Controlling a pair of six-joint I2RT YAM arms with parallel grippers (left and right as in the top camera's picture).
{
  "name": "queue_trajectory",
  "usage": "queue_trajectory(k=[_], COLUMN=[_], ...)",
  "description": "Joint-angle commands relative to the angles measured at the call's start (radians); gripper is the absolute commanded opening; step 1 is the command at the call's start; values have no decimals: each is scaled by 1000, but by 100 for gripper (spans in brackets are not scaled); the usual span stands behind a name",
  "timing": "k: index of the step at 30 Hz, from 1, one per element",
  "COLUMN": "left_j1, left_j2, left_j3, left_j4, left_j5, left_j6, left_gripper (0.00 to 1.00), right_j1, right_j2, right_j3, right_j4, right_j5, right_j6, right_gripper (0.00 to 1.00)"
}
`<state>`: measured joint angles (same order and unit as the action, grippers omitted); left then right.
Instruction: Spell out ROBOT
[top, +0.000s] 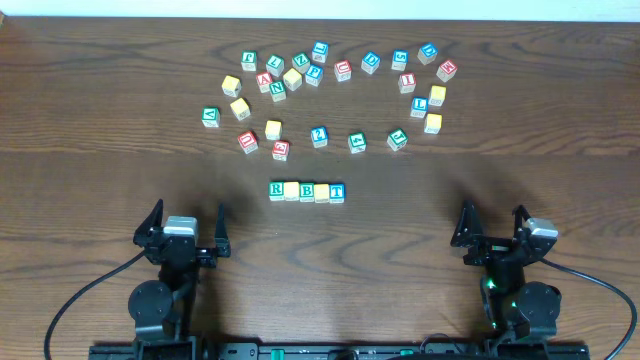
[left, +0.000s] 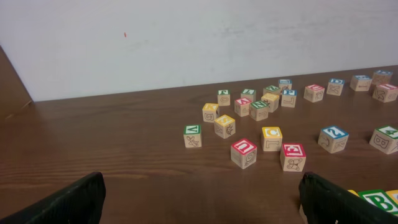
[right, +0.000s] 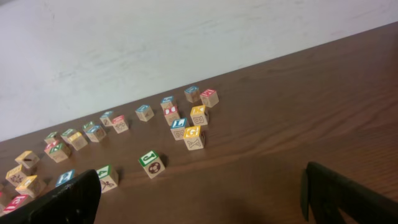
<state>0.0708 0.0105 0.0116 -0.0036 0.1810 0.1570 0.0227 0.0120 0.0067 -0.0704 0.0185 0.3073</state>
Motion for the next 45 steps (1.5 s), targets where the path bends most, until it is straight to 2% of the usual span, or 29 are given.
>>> queue_trajectory(k=[1,45], left_j1=[-3,-3], left_j2=[-6,-6], left_j3=[-8,-8], left_j4=[-48,-48], left_j5=[17,17], left_j6=[-5,-5], left_gripper=[98,98], right_j1=[-8,-8], right_j2=[-6,-6], right_j3=[-1,-1], right_j4=[-3,-3], right_j5=[-2,-2], right_j6=[10,10], right_gripper=[99,99])
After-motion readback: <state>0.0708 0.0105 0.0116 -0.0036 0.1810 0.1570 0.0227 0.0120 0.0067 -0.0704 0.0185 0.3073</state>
